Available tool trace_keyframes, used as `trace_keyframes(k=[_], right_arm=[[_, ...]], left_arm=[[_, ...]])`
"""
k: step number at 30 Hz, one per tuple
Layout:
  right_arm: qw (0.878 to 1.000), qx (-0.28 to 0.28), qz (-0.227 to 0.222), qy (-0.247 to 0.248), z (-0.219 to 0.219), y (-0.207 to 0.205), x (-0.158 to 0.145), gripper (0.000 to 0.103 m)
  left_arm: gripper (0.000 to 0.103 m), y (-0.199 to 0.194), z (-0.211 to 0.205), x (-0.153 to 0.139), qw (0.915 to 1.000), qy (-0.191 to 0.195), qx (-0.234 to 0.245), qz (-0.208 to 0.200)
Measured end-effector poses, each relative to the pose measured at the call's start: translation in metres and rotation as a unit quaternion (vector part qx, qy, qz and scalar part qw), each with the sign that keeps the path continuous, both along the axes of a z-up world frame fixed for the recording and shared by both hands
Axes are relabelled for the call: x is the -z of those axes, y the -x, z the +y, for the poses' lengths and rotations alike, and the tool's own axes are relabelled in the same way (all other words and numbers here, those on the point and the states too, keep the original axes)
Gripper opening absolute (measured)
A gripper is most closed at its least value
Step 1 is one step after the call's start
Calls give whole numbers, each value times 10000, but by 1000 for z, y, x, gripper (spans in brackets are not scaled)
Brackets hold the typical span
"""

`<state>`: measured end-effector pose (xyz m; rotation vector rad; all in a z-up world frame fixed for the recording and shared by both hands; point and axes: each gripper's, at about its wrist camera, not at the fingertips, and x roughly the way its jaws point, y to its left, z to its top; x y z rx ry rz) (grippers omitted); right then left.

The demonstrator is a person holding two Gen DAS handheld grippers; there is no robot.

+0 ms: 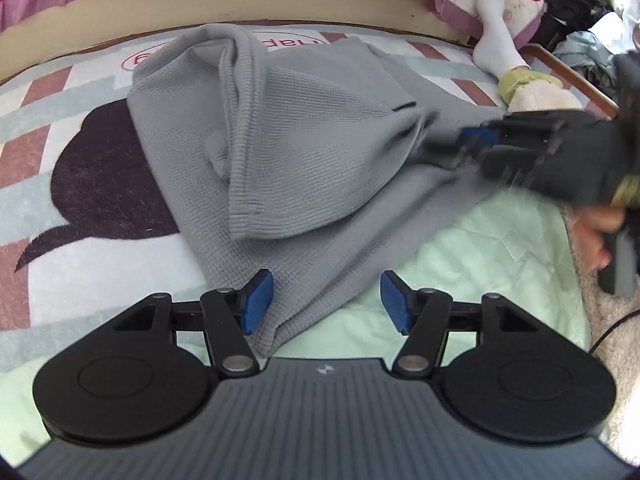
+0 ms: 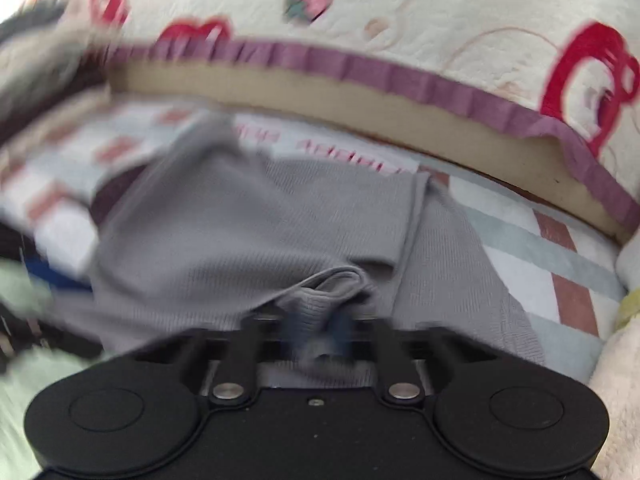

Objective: Fold clothes

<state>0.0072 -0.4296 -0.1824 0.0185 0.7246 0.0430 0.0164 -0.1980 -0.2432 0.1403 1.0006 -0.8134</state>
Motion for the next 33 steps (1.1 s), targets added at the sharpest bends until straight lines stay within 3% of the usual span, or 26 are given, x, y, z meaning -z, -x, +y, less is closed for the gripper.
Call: trace_keyframes(k=[1, 4, 8, 11, 13, 15, 19, 23, 28, 33], right_arm=[[9982, 192, -210, -521, -13, 6, -14, 9], [9859, 717, -530, -1415, -48, 26, -47, 9], [9906, 1257, 41, -539, -69, 24, -45, 8], [9773, 1596, 635, -1239, -95, 21, -19, 9], [9689, 1794, 867, -1471, -103, 22, -2, 15], [9677, 1846, 860, -1487, -100, 26, 6, 17], [9725, 1762, 631, -1388, -97, 27, 1, 16], [9624, 1767, 373, -2030, -114, 41, -11, 9], [9789, 1658, 392, -1127, -96, 35, -25, 8], [9746, 1748, 715, -1204, -105, 34, -22, 8]], left_arm=[[59, -1, 3, 0, 10000, 31, -51, 37], [59, -3, 8, 1, 9999, 36, -109, 79], [59, 1, 2, 2, 9998, -188, 20, -93], [58, 7, 0, 3, 9990, -315, 112, -280], [56, 9, -1, 3, 9984, -381, 143, -393], [49, 9, 0, 3, 9980, -404, 76, -470], [12, 9, 5, -2, 9979, -390, 137, -500], [11, 14, 10, -3, 9976, -418, 88, -541], [10, 14, 15, -5, 9976, -385, 43, -579], [10, 14, 15, -2, 9978, -455, 35, -484]])
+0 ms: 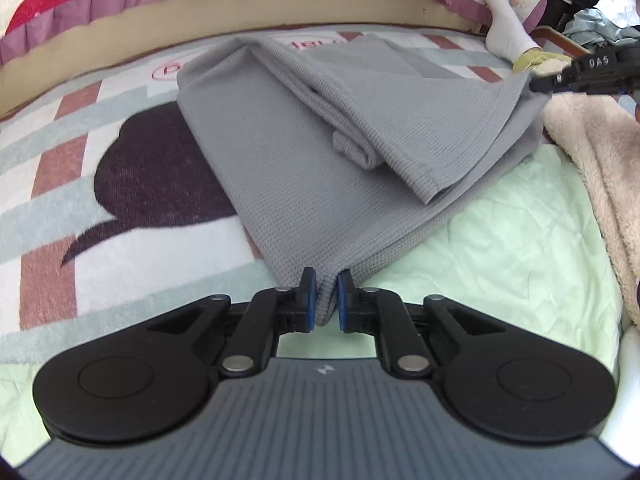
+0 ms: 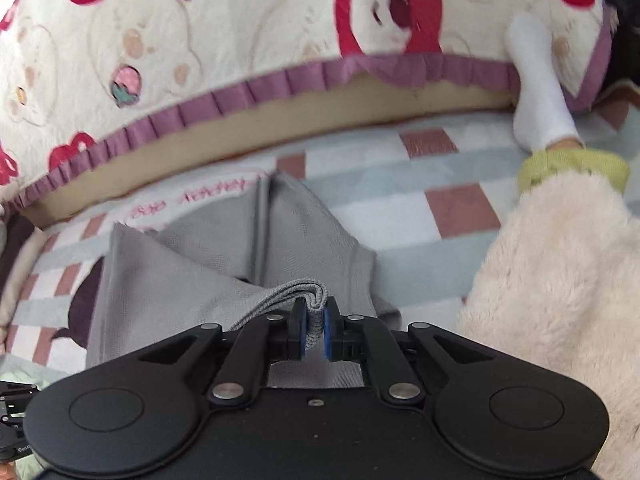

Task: Fold clothes
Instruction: 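Pinch the folded shirt edge with the left gripper while the right gripper releases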

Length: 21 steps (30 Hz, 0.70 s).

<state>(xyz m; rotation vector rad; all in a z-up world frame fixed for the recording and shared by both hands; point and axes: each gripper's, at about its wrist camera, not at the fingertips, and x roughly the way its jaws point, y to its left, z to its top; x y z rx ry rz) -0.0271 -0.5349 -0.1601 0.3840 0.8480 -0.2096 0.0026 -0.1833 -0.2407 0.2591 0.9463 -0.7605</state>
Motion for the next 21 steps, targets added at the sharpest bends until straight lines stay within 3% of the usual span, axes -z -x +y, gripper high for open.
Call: trace_keyframes(k=[3, 6, 9, 11, 12, 14, 16, 17, 19, 21], right_arm=[[9982, 225, 549, 112, -1, -3, 24, 10], [9940, 248, 796, 703, 10, -11, 28, 12], [9782, 576, 1171, 1615, 17, -11, 28, 16], [9910, 466, 490, 1152, 16, 0, 12, 16], [9949, 261, 107, 971, 20, 6, 2, 16], [9924, -379, -444, 1087, 41, 12, -16, 18], [9801, -1282, -898, 1222, 68, 16, -26, 25], [9718, -1739, -1062, 1184, 81, 17, -27, 28], [9520, -2553, -1236, 1147, 109, 16, -25, 45], [9325, -3184, -1138, 1267, 135, 12, -16, 52]], left_arm=[[11, 0, -1, 1, 10000, -19, 13, 20], [13, -1, 1, 2, 10000, -23, 23, 47], [14, -2, 3, -1, 9998, 96, 89, 122], [30, -3, 9, -10, 9979, 526, 193, 314], [45, -5, 14, -19, 9942, 940, 260, 463], [51, -8, 23, -37, 9828, 1722, 322, 577], [61, -15, 26, -48, 9719, 2245, 269, 648], [62, -23, 23, -45, 9684, 2361, 167, 788], [62, -39, 17, -38, 9616, 2526, -51, 1070], [63, -57, -1, -23, 9671, 2210, -297, 1227]])
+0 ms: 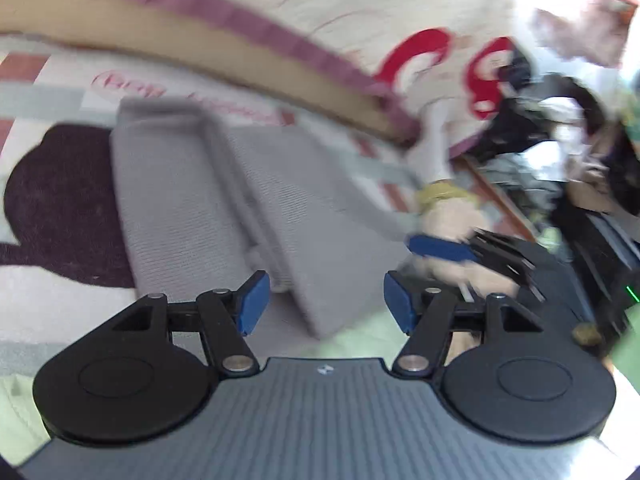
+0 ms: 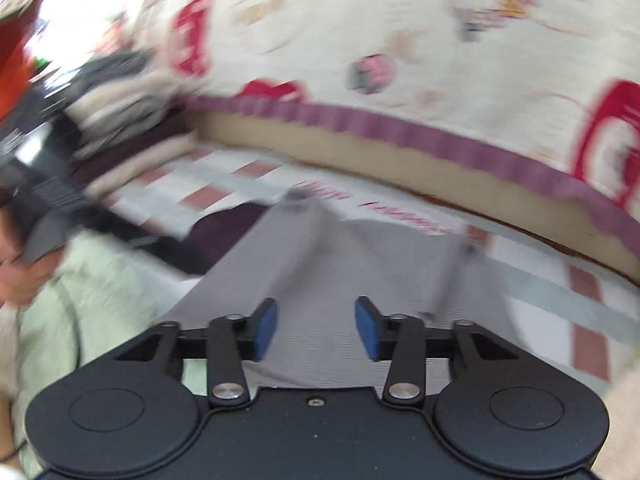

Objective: Fold clothes

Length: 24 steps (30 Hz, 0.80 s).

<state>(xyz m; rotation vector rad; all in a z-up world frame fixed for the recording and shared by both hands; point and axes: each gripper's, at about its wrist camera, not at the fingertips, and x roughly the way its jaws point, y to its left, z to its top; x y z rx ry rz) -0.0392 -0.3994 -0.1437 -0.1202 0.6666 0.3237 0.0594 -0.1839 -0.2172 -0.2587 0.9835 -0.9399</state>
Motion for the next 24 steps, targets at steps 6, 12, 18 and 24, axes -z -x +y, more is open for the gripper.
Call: trace_keyframes(k=[6, 12, 18, 24], right_arm=[[9970, -433, 160, 616, 41, -9, 27, 52], [9885, -501, -107, 1419, 56, -8, 42, 64], [9624, 37, -668, 2633, 69, -31, 60, 65], [9791, 266, -637, 1914, 31, -69, 27, 9]], left_arm=[[61, -35, -47, 39, 9979, -388, 128, 504], [15, -56, -54, 55, 9869, 489, 75, 1536], [15, -57, -50, 39, 9859, 892, 131, 1413], [35, -56, -43, 18, 9943, 786, -24, 722]])
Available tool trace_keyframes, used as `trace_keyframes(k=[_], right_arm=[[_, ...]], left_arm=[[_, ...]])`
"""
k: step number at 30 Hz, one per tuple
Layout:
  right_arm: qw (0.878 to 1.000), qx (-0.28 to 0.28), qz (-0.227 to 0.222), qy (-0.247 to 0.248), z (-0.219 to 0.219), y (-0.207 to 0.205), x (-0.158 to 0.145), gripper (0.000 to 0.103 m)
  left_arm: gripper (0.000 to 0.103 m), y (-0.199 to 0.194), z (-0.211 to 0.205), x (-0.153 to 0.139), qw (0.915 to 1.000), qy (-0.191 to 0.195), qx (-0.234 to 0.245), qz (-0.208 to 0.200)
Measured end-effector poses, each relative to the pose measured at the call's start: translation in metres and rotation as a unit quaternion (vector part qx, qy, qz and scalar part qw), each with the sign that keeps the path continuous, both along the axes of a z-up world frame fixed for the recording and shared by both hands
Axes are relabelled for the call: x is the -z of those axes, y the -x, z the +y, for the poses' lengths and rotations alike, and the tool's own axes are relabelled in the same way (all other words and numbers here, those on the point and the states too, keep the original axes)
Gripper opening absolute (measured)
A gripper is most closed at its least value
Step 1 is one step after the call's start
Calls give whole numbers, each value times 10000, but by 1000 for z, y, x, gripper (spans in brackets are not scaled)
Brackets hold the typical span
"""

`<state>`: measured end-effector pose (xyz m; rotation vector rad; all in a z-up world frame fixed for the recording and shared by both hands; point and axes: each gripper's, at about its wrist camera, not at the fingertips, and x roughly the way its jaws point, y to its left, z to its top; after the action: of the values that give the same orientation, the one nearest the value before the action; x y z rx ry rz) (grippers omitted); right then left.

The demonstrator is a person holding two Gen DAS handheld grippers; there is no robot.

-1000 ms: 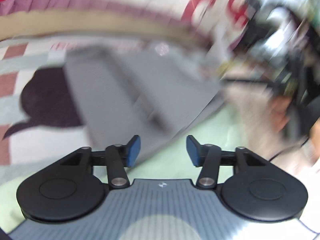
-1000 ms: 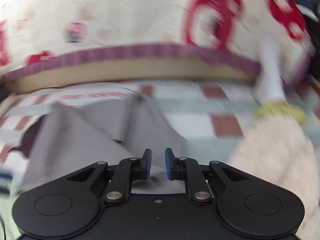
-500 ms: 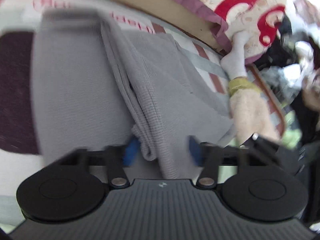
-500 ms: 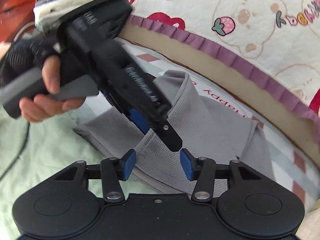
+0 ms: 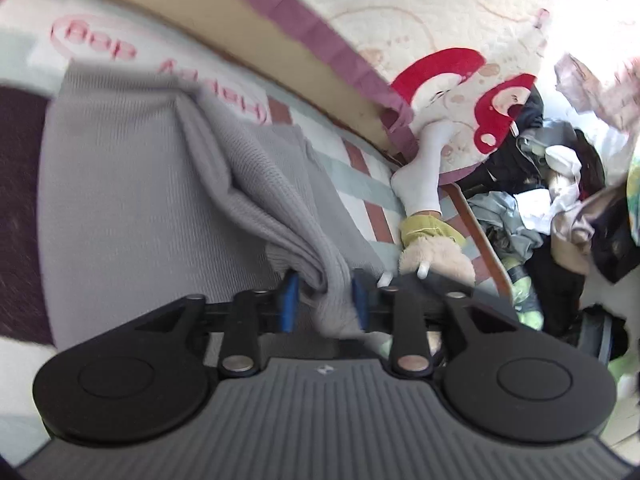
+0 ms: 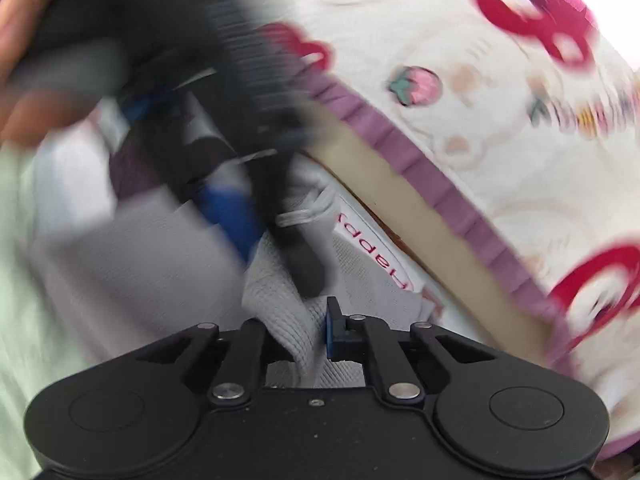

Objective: Fold clothes

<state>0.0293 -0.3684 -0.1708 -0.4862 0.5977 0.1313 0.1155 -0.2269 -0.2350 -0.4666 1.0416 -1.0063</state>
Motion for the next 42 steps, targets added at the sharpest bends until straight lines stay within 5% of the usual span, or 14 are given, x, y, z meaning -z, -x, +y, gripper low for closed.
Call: trace_keyframes(k=[5, 6, 10, 12, 16, 20, 23, 25, 26, 29, 33, 36, 38, 42], right_arm=[[9915, 852, 96, -983, -72, -45, -9, 13], [9856, 1218, 198, -1156, -89, -55, -4, 25], [9495, 2515, 498, -1808, -146, -81, 13, 28], [9451, 2537, 406, -2017, -148, -72, 8, 32], [9632, 1732, 242, -2040, -125, -44, 4, 67], [9830, 1283, 478, -1227, -100, -58, 19, 67], [9833, 1312, 669, -1071, -102, -78, 30, 64], [9740, 2000, 551, -915, -119, -93, 33, 10], [9623, 2546, 412, -864, -133, -98, 33, 10], [9138, 3459, 314, -2106, -184, -96, 27, 15], [9358, 2932, 250, -1942, -169, -74, 13, 20], [9464, 2186, 518, -2322, -154, -59, 13, 39], [9479, 1922, 866, -2389, -143, -52, 20, 37], [9559, 2205, 1056, -1628, -105, -12, 22, 33]], left_arm=[[50, 0, 14, -8, 9964, -644, -245, -488], [52, -2, 16, -2, 9941, -926, -302, -475], [52, -10, 24, 22, 9867, -1518, -560, -151], [52, -12, 29, 24, 9873, -1459, -622, -113], [55, -9, 27, 15, 9809, -1746, -681, -513], [55, -1, 24, 14, 9770, -1912, -601, -730], [55, 4, 20, 14, 9735, -2043, -546, -871], [55, 6, 22, 14, 9713, -2110, -586, -933], [55, 7, 23, 14, 9697, -2158, -614, -967], [55, 8, 26, 10, 9649, -2302, -681, -1068], [56, 7, 29, 7, 9658, -2279, -722, -1007], [57, 13, 25, 7, 9653, -2344, -543, -1015], [57, 26, 28, 7, 9633, -2453, -536, -953], [60, 51, 36, 7, 9537, -2857, -545, -770]])
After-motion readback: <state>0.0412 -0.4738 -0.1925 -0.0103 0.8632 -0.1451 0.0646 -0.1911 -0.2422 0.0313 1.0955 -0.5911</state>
